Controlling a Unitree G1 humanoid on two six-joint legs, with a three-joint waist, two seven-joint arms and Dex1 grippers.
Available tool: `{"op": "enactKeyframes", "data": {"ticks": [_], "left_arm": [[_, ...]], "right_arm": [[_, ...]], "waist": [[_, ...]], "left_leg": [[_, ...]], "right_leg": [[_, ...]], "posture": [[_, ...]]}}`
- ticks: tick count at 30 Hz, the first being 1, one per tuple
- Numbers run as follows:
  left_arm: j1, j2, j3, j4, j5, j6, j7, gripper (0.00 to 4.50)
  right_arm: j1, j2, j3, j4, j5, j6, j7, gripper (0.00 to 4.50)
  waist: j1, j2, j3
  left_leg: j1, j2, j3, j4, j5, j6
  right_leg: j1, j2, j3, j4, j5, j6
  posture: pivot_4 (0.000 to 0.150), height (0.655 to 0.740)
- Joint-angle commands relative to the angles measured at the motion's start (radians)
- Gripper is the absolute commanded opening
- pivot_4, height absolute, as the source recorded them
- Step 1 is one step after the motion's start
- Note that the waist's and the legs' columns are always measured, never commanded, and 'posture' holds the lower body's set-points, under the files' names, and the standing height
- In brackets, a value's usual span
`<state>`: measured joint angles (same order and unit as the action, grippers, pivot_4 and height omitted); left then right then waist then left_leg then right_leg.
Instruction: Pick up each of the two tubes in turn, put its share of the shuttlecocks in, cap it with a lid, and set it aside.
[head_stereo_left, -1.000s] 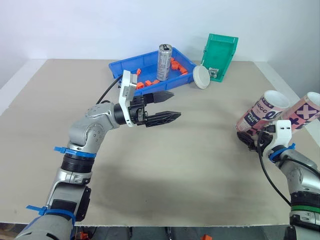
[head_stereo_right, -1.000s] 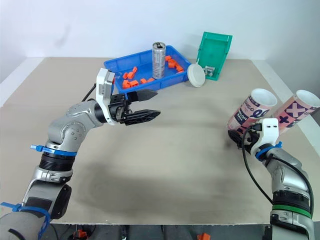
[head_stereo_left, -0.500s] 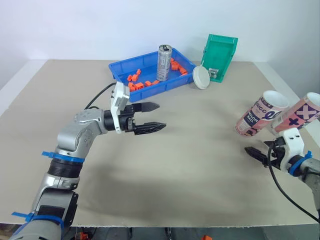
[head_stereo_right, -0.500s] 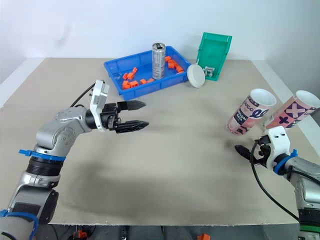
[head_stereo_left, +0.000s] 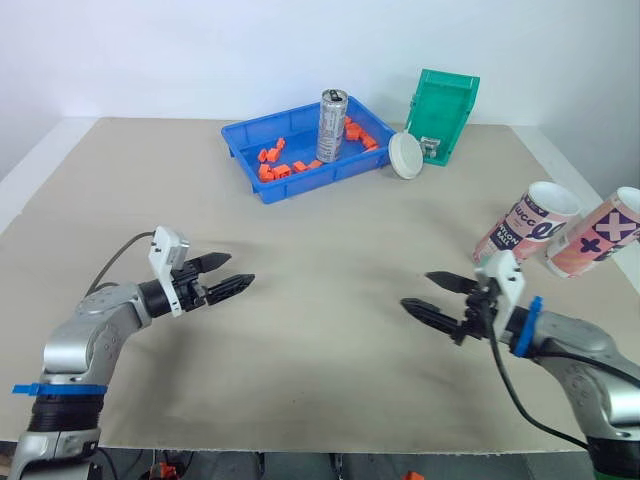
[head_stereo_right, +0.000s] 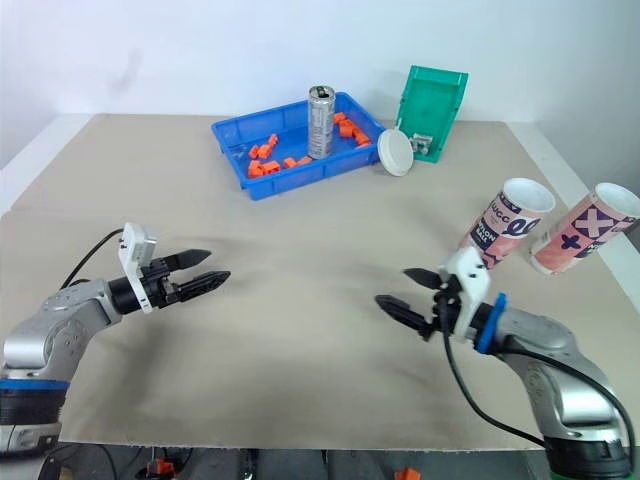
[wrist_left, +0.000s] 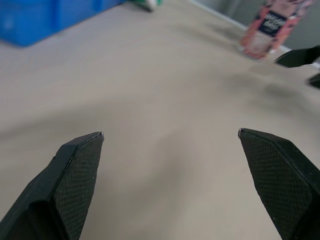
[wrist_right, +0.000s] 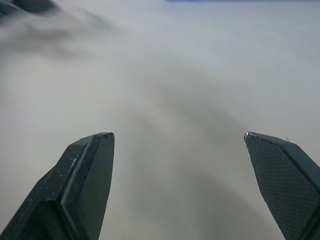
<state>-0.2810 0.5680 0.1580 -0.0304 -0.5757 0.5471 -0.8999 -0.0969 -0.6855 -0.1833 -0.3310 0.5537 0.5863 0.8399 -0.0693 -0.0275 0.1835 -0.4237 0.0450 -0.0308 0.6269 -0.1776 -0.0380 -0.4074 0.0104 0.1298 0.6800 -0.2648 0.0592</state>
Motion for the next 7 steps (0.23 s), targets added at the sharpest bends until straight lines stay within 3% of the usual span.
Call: {"op": "enactKeyframes", "data": {"ticks": [1, 7], "left_arm": [[0.008, -0.013, 0.040, -0.060, -0.008, -0.022, 0.047, 4.50], [0.022, -0.031, 0.039, -0.071, -0.016, -0.026, 0.067, 4.50]], "right_arm": [[-0.037, 0.007, 0.037, -0.006, 0.002, -0.014, 0.016, 4.45], [-0.053, 0.024, 0.085, 0.028, -0.025, -0.040, 0.017, 4.45]], "waist": [[0.003, -0.001, 0.000], [0.003, -0.001, 0.000]], "left_leg": [[0.000, 0.000, 0.000, 0.000, 0.000, 0.000], [0.000, 0.000, 0.000, -0.001, 0.000, 0.000]], "right_leg": [[0.000, 0.000, 0.000, 0.000, 0.000, 0.000], [-0.001, 0.000, 0.000, 0.000, 0.000, 0.000]], "posture": [[0.150, 0.7400], [0.150, 0.7400]]}}
